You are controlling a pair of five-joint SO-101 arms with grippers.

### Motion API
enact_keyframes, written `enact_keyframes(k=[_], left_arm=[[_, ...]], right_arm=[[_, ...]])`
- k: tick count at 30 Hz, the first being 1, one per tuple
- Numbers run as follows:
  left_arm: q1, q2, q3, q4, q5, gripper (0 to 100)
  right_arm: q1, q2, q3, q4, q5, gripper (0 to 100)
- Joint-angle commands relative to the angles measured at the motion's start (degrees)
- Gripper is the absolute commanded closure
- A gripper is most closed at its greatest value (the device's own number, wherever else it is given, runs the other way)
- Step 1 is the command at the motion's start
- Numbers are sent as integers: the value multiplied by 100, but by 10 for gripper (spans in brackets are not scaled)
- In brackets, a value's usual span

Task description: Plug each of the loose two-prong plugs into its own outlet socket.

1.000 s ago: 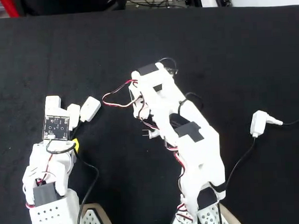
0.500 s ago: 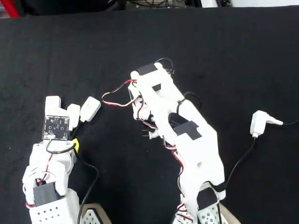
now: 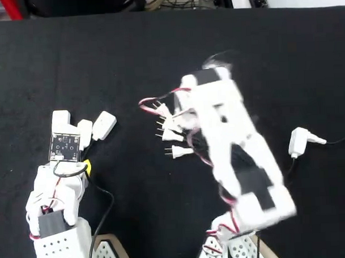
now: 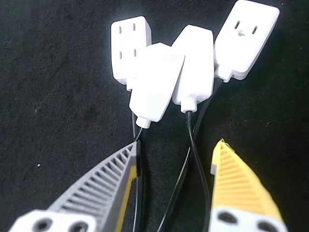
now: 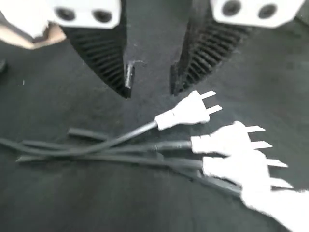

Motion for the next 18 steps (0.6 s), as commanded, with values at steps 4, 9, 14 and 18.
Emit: enact_keyframes(k=[4,9,14,18], left_arm=[[22,-35,110,-88,-70,753],[22,-35,110,-79,-79,752],[48,-26,110,-70,-325,754],[48,-35,110,0,-343,754]], right_arm=[[431,-2132,1525,-1099,-299,861],[273,-2079,3802,-3587,-510,861],[-818,-1763,4620,-4448,-862,860],[-853,-1490,4426,-4422,-1336,864]])
